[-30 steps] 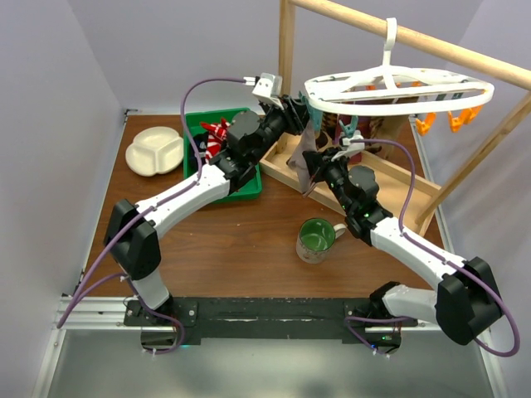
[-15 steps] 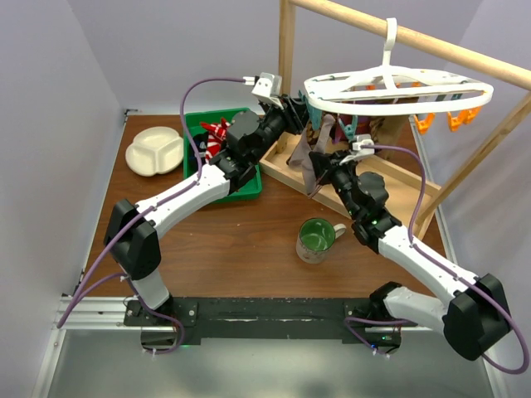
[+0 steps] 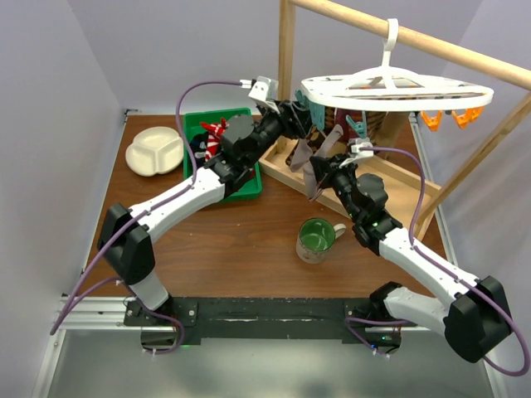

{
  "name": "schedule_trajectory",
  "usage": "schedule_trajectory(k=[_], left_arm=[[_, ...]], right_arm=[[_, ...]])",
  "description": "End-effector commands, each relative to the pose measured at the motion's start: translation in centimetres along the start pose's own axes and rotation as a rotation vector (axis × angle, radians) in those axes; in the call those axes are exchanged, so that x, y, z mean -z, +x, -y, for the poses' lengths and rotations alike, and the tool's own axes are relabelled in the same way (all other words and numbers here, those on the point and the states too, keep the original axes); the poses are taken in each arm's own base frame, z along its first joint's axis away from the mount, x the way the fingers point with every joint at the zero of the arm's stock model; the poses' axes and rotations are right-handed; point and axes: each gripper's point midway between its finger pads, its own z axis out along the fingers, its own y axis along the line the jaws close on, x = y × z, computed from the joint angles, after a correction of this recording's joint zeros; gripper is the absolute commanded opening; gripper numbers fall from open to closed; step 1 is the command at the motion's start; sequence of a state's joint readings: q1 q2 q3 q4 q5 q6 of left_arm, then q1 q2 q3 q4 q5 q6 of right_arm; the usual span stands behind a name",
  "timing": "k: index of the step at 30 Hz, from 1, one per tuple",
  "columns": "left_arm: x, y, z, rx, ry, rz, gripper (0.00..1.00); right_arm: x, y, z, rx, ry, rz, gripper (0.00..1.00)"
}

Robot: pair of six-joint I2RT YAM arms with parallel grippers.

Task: Remove the socks clipped to the hanger
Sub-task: Remove the sock from the hanger.

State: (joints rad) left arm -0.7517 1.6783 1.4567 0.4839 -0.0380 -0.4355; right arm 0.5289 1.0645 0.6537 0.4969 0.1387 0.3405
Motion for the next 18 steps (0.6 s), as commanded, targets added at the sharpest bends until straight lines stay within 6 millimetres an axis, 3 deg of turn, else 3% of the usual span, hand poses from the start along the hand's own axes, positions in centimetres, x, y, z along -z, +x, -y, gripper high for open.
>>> schedule_trajectory(k=[1, 13, 16, 18], left_arm=[[1.9, -3.9, 1.8, 0.028, 0.055, 0.087, 0.64], [7.5, 0.3, 1.8, 0.097, 0.047, 0.007, 0.64], [9.3, 3.2, 0.9, 0.097, 0.029, -0.051, 0.66], [10.0, 4.1, 0.9, 0.095, 0.035, -0.07, 0.68]], right_arm=[[0.3, -1.5, -0.5, -0.012, -0.022, 0.044, 0.0], [0.3, -2.0, -2.2, -0.078, -0.079, 0.006, 0.0], [0.3, -2.0, -2.6, -0.104, -0.085, -0.014, 0.0], [0.3, -1.9, -2.6, -0.121, -0.081, -0.019, 0.0]])
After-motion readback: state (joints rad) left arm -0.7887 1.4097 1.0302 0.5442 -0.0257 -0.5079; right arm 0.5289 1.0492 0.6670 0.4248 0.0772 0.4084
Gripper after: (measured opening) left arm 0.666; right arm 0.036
